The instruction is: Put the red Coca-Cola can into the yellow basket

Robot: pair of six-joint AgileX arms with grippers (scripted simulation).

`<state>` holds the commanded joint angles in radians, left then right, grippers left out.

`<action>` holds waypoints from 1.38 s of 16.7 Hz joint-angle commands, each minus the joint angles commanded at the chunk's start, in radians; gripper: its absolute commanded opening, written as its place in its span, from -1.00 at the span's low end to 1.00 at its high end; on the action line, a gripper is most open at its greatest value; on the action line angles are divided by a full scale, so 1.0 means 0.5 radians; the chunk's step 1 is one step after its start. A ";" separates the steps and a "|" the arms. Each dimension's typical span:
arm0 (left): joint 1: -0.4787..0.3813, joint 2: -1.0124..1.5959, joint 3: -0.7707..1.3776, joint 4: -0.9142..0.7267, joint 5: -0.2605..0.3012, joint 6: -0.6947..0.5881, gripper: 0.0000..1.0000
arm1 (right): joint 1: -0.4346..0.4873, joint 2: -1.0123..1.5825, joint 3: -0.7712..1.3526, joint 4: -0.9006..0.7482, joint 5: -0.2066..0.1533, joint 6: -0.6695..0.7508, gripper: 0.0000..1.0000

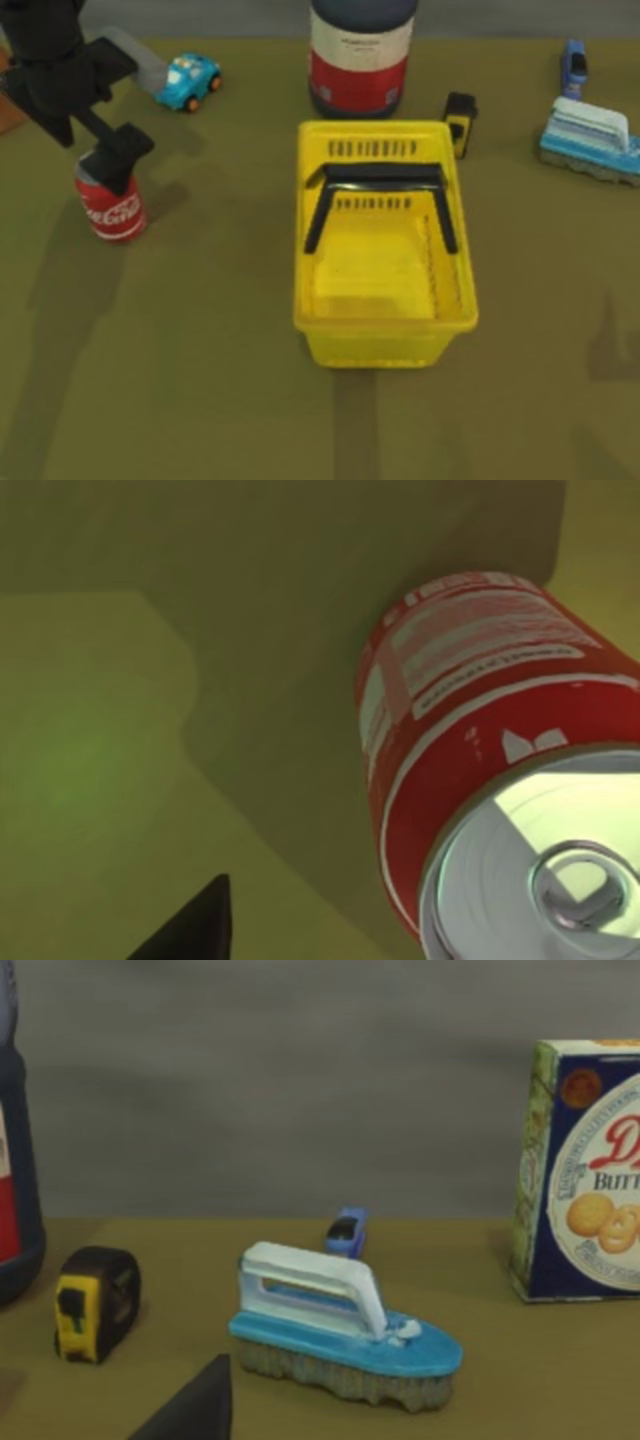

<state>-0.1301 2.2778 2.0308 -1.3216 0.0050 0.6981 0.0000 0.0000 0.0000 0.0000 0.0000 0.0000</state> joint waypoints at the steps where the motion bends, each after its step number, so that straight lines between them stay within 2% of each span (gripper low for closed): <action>1: 0.002 0.001 -0.007 0.007 -0.001 -0.002 1.00 | 0.000 0.000 0.000 0.000 0.000 0.000 1.00; 7: 0.012 0.043 -0.288 0.334 -0.002 0.003 1.00 | 0.000 0.000 0.000 0.000 0.000 0.000 1.00; 12: 0.013 0.050 -0.314 0.362 -0.002 0.005 1.00 | 0.000 0.000 0.000 0.000 0.000 0.000 1.00; 23: 0.013 0.050 -0.314 0.362 -0.002 0.005 -0.66 | 0.000 0.000 0.000 0.000 0.000 0.000 1.00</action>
<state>-0.1236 2.3031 1.8736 -1.1409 0.0041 0.7005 0.0000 0.0000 0.0000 0.0000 0.0000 0.0000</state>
